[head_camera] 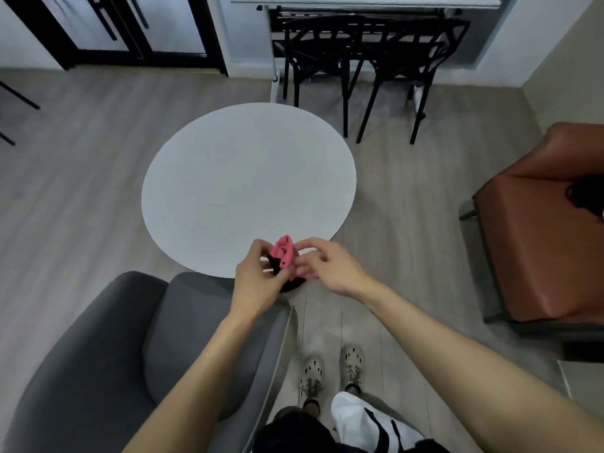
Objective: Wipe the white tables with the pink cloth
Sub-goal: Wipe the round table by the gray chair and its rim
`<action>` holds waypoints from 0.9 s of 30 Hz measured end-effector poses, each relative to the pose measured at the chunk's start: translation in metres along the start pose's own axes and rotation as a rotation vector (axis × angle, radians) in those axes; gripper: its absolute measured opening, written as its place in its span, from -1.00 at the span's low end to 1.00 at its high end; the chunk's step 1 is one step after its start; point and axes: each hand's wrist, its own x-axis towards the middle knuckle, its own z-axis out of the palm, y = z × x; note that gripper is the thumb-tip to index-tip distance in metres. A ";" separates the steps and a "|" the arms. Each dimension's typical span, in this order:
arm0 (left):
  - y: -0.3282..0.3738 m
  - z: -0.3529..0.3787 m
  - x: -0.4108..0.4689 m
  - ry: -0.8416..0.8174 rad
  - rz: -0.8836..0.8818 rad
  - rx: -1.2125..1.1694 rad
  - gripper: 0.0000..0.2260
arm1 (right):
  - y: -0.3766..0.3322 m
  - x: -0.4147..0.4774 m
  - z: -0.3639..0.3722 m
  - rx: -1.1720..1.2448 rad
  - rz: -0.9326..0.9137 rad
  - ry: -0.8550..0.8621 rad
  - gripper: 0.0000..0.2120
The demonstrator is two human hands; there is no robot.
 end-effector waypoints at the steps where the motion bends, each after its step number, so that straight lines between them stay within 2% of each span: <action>1: 0.001 -0.001 0.004 0.030 -0.035 -0.013 -0.76 | 0.002 0.002 -0.003 -0.021 -0.017 -0.007 -0.69; 3: 0.005 -0.002 0.013 0.030 -0.113 -0.091 -0.84 | 0.012 0.009 -0.013 -0.120 -0.051 0.123 -0.77; 4: 0.008 -0.001 0.016 0.022 -0.143 -0.158 -0.86 | 0.017 0.013 -0.019 -0.188 -0.054 0.181 -0.73; 5: 0.012 0.000 0.020 0.017 -0.171 -0.238 -0.87 | 0.019 0.015 -0.025 -0.225 -0.030 0.176 -0.59; 7: 0.017 0.004 0.026 0.010 -0.220 -0.381 -0.86 | 0.023 0.018 -0.033 -0.115 0.080 0.051 -0.40; 9: 0.018 0.009 0.033 0.022 -0.259 -0.462 -0.82 | 0.029 0.023 -0.036 0.061 0.104 -0.038 -0.51; 12: 0.016 0.018 0.045 0.081 -0.383 -0.544 -0.80 | 0.032 0.027 -0.038 0.084 0.042 -0.018 -0.75; 15: 0.013 0.028 0.053 0.033 -0.480 -0.525 -0.72 | 0.032 0.030 -0.044 0.055 0.019 0.044 -0.70; 18: 0.010 0.037 0.059 -0.064 -0.489 -0.438 -0.66 | 0.038 0.040 -0.049 0.088 0.099 0.073 -0.62; 20: 0.008 0.044 0.066 -0.122 -0.491 -0.297 -0.65 | 0.047 0.049 -0.048 0.081 0.147 0.093 -0.65; 21: 0.006 0.046 0.071 -0.150 -0.485 -0.153 -0.66 | 0.055 0.053 -0.047 0.075 0.166 0.107 -0.68; 24: -0.014 0.042 0.087 -0.295 -0.327 0.574 -0.66 | 0.088 0.057 -0.042 0.028 0.268 0.146 -0.68; 27: -0.040 0.034 0.109 -0.456 -0.157 1.046 -0.31 | 0.131 0.057 -0.040 -0.049 0.400 0.225 -0.64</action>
